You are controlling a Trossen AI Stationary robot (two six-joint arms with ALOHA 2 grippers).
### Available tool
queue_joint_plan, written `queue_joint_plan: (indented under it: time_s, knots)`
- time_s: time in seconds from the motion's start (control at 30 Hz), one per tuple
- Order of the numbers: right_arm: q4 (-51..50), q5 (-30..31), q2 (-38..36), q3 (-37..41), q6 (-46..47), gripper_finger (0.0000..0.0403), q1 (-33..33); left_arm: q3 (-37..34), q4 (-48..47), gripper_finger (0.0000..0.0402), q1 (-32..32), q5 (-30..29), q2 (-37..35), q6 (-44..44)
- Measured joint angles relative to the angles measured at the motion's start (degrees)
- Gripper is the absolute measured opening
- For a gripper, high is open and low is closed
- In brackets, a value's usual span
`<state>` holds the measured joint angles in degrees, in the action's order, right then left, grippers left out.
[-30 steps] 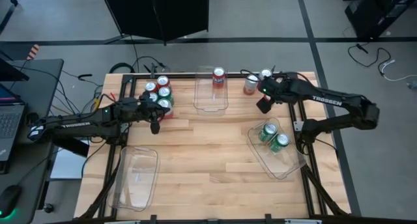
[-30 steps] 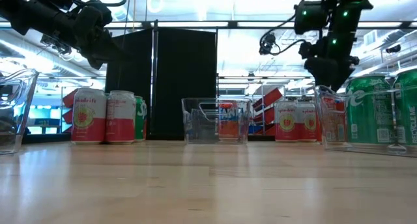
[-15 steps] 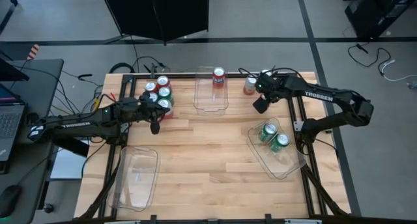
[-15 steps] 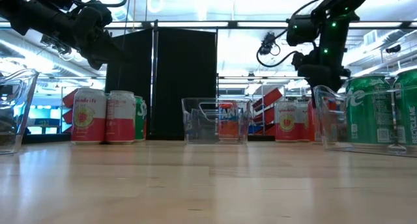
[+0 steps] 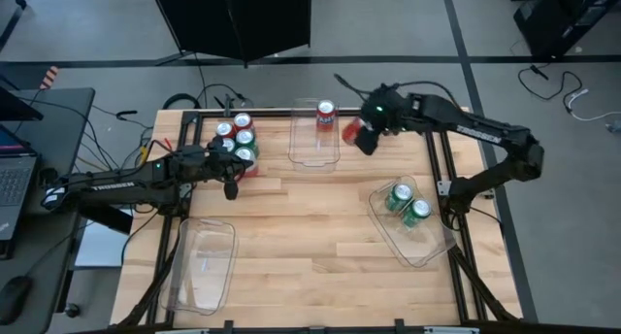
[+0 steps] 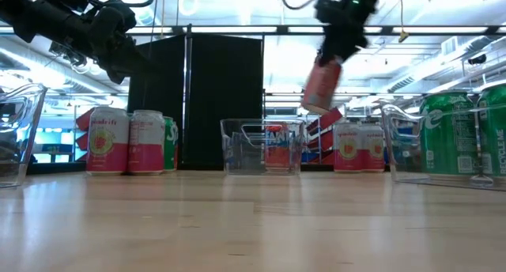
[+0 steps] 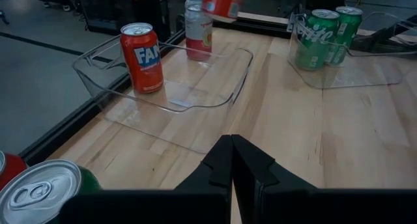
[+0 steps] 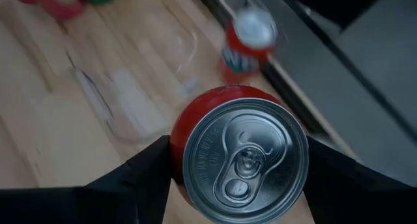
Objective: Sort soda cans
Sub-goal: Put the orange soda can into the top transparent bin
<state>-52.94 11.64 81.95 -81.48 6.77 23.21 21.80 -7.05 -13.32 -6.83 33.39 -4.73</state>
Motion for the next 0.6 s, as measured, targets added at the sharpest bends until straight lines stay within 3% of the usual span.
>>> queue_joint_plan:
  time_s: [0.33, 0.6]
  knots:
    - [-8.4, 0.0, 23.7, -25.2, -11.5, 0.0267, -0.2, 0.0, -0.2, 0.0010, 0.0, 0.0, 0.0, 0.0]
    - [-11.4, 0.1, 32.6, -29.6, -13.6, 0.0267, 1.7, 0.0, -1.8, 0.0010, 0.0, 0.0, 0.0, -0.1]
